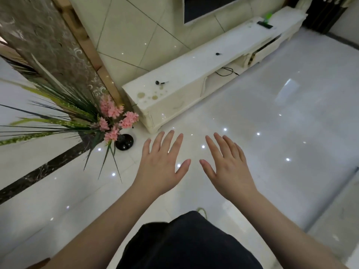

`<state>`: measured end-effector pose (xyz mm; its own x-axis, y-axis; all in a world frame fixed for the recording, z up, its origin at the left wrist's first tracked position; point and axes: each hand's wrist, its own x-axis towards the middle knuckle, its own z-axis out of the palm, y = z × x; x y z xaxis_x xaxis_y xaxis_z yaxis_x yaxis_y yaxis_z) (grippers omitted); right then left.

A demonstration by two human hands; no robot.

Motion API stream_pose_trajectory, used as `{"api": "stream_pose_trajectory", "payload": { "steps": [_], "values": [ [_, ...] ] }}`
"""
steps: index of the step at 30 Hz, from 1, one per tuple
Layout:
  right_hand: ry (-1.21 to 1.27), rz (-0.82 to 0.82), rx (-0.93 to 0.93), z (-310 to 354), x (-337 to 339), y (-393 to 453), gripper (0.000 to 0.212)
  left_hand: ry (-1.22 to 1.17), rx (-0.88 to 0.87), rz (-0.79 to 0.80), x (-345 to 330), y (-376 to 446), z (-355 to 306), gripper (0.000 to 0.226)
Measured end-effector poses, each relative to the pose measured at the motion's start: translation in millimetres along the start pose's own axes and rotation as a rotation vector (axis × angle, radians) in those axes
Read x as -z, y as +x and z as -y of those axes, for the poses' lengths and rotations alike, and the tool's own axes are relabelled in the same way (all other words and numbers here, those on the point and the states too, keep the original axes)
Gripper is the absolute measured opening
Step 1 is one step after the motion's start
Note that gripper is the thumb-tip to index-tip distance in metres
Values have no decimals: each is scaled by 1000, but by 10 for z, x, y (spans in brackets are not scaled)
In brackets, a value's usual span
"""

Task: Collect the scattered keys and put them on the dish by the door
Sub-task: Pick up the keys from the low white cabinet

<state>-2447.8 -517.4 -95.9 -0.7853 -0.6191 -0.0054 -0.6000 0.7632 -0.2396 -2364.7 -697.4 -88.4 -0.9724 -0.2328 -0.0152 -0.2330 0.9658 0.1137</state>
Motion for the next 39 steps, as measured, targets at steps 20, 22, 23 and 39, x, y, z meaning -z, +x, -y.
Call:
{"api": "stream_pose_trajectory", "payload": {
  "steps": [20, 22, 23, 39],
  "values": [
    [27, -11, 134, 147, -85, 3789, 59, -57, 157, 2, 35, 3046, 1726, 70],
    [28, -25, 120, 140, -70, 4118, 58, -43, 140, 23, 43, 3371, 1877, 71],
    [31, -29, 111, 124, -62, 4263, 58, -42, 136, 28, 50, 3524, 1934, 71],
    [130, 106, 253, -719, -323, 6940, 57, -40, 256, 94, -340, 5926, 2295, 65]
  ]
}}
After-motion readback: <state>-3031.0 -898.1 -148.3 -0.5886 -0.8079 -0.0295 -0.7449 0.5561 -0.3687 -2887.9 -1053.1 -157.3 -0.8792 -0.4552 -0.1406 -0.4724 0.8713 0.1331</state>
